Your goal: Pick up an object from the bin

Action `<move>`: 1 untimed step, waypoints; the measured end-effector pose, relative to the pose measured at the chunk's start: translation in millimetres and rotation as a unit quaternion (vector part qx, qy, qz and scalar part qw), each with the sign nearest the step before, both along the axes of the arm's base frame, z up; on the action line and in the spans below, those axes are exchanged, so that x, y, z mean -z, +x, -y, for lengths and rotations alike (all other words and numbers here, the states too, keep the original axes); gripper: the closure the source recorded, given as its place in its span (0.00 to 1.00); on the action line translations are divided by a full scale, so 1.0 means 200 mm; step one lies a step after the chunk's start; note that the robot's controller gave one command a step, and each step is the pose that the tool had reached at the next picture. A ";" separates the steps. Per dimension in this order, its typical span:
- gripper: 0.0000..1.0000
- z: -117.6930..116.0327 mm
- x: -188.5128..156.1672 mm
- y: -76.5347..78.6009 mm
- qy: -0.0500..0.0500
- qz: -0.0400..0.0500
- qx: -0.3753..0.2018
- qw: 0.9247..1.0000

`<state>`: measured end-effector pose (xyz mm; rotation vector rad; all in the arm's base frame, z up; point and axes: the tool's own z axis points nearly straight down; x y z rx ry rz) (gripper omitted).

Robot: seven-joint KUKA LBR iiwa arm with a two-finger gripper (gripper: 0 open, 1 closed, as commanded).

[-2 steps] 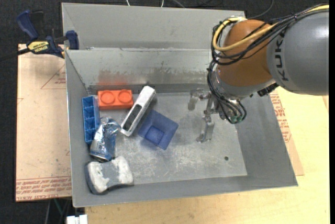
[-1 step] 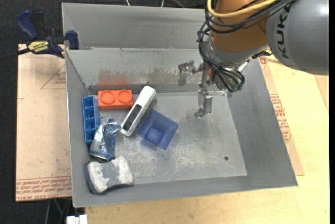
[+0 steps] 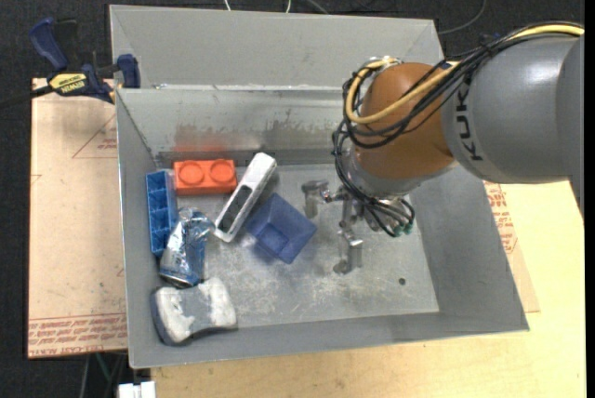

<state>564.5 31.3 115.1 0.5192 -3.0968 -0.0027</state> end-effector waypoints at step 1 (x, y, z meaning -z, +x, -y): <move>0.00 -0.02 -0.07 0.29 0.003 0.014 0.115 0.993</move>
Offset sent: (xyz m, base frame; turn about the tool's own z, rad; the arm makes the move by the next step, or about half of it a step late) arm -0.0188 0.0407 -0.0451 0.0015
